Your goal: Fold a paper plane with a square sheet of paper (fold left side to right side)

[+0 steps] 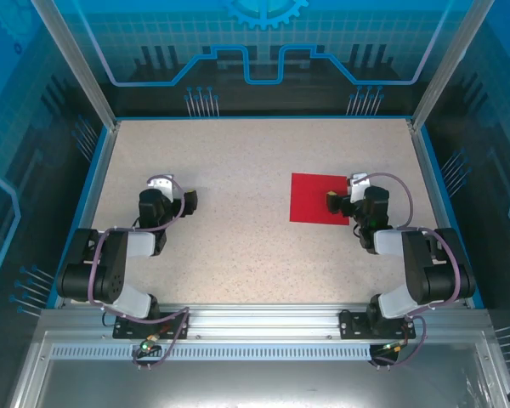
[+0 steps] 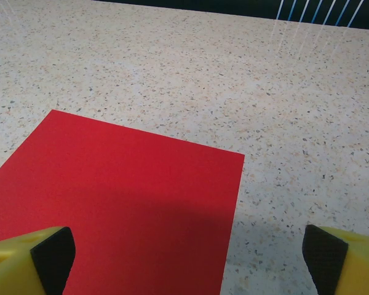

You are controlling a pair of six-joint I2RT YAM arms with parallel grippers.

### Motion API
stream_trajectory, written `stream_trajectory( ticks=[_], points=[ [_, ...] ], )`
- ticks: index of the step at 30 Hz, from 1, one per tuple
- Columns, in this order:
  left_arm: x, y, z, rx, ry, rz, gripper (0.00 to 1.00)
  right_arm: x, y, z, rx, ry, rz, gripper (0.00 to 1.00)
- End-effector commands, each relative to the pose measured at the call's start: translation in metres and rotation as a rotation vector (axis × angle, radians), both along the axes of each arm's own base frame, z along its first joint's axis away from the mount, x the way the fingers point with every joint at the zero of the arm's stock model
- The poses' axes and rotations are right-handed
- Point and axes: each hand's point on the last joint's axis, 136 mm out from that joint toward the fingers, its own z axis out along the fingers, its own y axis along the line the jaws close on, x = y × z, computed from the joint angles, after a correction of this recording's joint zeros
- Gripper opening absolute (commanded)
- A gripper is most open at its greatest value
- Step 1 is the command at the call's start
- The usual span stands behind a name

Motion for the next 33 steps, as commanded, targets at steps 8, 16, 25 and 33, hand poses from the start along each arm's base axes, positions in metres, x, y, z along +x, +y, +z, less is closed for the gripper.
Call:
stream_trajectory(
  ticks=[8,16,25,33],
  points=[
    [0.006,-0.002,0.009,-0.013,-0.026,-0.016,0.99,0.007,0.001,0.012,-0.005,-0.038,0.006,0.99],
    [0.006,-0.003,0.009,-0.013,-0.026,-0.018,0.99,0.007,0.001,0.012,-0.005,-0.038,0.006,0.99],
    [0.006,-0.002,0.009,-0.013,-0.025,-0.013,0.99,0.008,0.000,0.012,0.006,-0.037,0.010,0.99],
    [-0.002,0.000,0.051,-0.021,0.049,0.044,0.99,0.005,-0.003,0.047,0.047,0.096,-0.035,0.99]
  ],
)
